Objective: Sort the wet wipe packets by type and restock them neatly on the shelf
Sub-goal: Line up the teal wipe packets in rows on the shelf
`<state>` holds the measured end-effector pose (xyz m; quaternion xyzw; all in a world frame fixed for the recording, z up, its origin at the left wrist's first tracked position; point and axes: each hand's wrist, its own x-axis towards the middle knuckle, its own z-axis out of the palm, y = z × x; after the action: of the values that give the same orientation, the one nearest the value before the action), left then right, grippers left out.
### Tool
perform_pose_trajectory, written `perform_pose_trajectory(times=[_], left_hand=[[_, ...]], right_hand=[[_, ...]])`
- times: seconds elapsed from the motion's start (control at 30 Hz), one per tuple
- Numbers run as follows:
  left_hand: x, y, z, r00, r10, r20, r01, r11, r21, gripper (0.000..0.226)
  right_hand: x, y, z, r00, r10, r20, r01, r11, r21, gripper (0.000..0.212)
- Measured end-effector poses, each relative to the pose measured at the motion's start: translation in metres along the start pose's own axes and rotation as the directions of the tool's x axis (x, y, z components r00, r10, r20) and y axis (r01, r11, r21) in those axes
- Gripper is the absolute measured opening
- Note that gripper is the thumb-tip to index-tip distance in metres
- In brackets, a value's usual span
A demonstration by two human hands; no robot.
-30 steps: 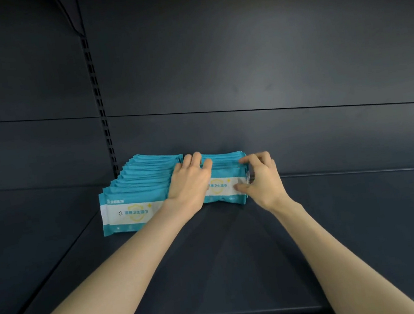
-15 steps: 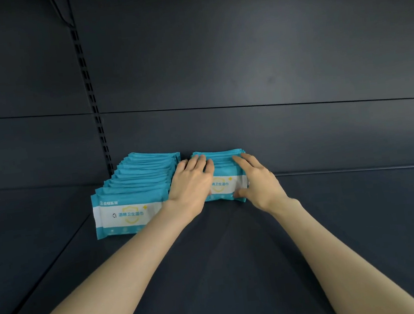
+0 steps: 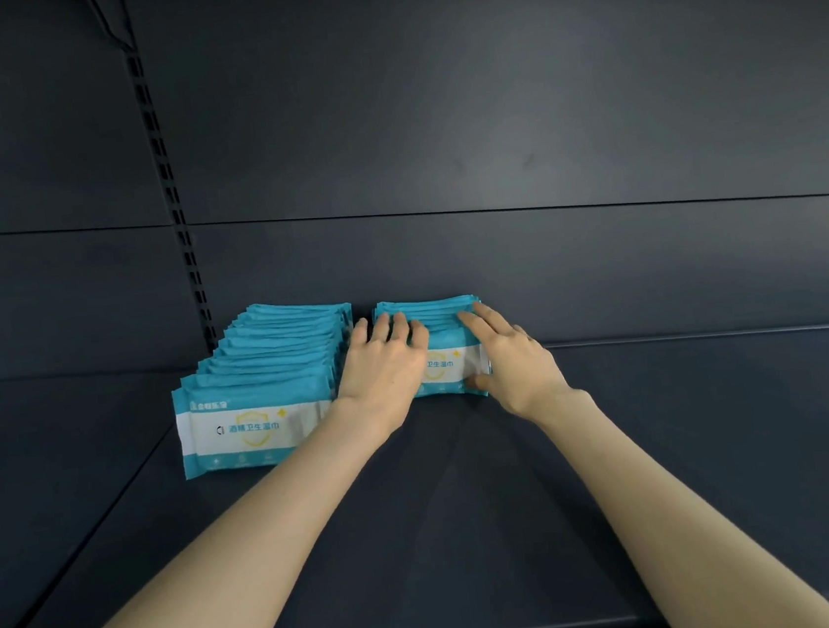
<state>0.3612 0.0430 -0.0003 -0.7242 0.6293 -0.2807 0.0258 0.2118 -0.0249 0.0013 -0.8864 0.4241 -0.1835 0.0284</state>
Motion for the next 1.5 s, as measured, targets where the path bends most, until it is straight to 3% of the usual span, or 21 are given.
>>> perform_pose_trajectory(times=[0.13,0.3,0.47,0.67,0.77,0.97,1.1,1.27,1.5], left_hand=[[-0.004,-0.003,-0.011,1.0,0.012,0.019,-0.01,0.997,-0.075,0.078],[-0.028,-0.01,-0.054,0.994,-0.028,-0.105,-0.002,0.962,-0.274,0.053],[-0.085,0.008,-0.107,0.975,-0.13,-0.178,0.035,0.889,-0.457,0.032],[-0.185,0.082,-0.123,0.927,-0.224,-0.302,-0.022,0.77,-0.638,0.017],[-0.242,0.131,-0.113,0.925,-0.282,-0.253,0.043,0.743,-0.668,0.017],[-0.337,0.216,-0.048,0.961,-0.274,0.041,0.219,0.658,-0.72,0.013],[-0.391,0.273,0.02,0.917,-0.24,0.319,0.398,0.605,-0.689,0.009],[-0.468,0.337,0.117,0.754,-0.194,0.628,0.635,0.46,-0.621,0.017],[-0.575,0.408,0.247,0.506,-0.194,0.84,0.828,0.382,-0.41,0.023]], right_hand=[[-0.007,-0.003,-0.011,0.997,0.062,0.041,-0.062,0.998,-0.009,0.082],[-0.041,-0.015,-0.04,0.991,0.105,-0.089,-0.097,0.991,0.092,0.056],[-0.103,-0.019,-0.067,0.97,0.039,-0.239,0.003,0.985,0.173,0.034],[-0.221,0.0,-0.055,0.925,-0.053,-0.377,0.194,0.918,0.345,0.019],[-0.285,0.023,-0.023,0.929,-0.051,-0.368,0.215,0.881,0.422,0.018],[-0.39,0.064,0.071,0.998,0.007,-0.061,0.022,0.88,0.474,0.015],[-0.448,0.081,0.15,0.974,0.118,0.191,-0.196,0.862,0.467,0.012],[-0.517,0.093,0.26,0.849,0.245,0.469,-0.456,0.787,0.415,0.012],[-0.601,0.106,0.416,0.621,0.287,0.73,-0.648,0.712,0.272,0.021]])
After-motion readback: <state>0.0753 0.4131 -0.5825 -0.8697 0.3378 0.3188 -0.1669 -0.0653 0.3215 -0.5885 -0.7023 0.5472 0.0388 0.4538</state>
